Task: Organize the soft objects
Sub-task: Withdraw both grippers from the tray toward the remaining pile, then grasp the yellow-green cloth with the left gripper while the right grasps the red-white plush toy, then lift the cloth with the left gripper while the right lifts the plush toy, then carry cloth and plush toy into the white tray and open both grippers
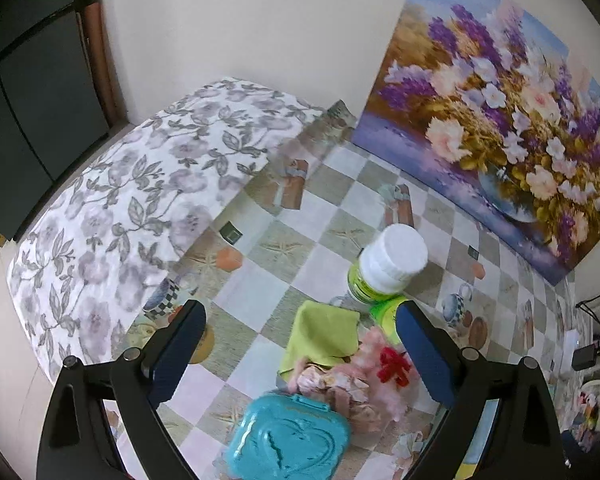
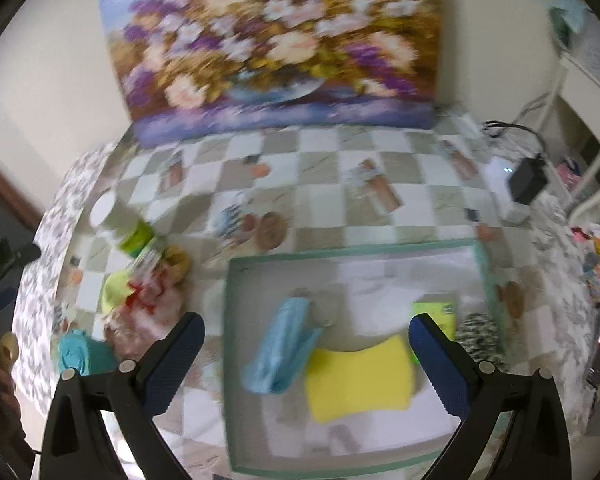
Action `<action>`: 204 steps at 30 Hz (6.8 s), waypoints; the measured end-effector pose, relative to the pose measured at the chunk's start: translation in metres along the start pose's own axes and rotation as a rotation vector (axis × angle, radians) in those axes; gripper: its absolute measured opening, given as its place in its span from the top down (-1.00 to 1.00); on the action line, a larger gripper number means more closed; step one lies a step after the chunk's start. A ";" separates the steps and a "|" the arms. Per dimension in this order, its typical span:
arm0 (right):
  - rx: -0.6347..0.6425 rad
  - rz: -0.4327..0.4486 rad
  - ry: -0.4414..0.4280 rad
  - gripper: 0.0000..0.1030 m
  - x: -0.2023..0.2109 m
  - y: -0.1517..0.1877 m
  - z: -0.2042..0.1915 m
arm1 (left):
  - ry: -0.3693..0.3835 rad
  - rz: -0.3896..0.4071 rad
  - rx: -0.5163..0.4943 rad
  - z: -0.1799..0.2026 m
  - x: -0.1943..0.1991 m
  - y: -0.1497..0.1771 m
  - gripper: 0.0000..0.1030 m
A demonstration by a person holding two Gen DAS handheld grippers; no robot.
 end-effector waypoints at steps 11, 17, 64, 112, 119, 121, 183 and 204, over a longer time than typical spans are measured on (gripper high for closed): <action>0.112 -0.084 -0.115 -1.00 -0.031 0.013 -0.061 | 0.060 -0.029 -0.005 -0.018 -0.015 0.009 -1.00; 0.125 -0.082 -0.157 -1.00 -0.044 0.013 -0.076 | 0.063 -0.046 -0.033 -0.014 -0.028 0.008 -1.00; 0.159 -0.081 -0.316 -0.75 -0.116 -0.021 -0.133 | 0.137 -0.536 -0.320 0.003 -0.157 -0.020 -0.75; 0.116 0.027 -0.406 0.27 -0.041 -0.016 -0.096 | 0.198 -0.289 -0.202 -0.003 -0.048 -0.018 0.91; 0.104 0.092 -0.351 0.27 0.003 -0.009 -0.074 | 0.223 -0.170 -0.211 0.004 0.007 -0.021 0.92; 0.100 0.111 -0.337 0.27 0.013 -0.006 -0.068 | 0.239 -0.129 -0.222 0.012 0.024 -0.018 0.92; -0.316 -0.184 0.035 0.22 -0.033 0.089 0.148 | 0.261 -0.466 -0.608 0.180 -0.046 0.210 0.91; -0.328 -0.130 0.125 -0.29 -0.008 0.082 0.150 | 0.280 -0.427 -0.577 0.176 -0.021 0.197 -0.37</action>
Point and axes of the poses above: each gripper's, at about its wrist camera, not at the fingertips, and x roughly against the way its jaws point, z to its right, y to its underside, the point moved 2 cm from there along -x, roughly the way its jaws point, and after that the axes turned 8 degrees about -z, right-handed, at the moved point
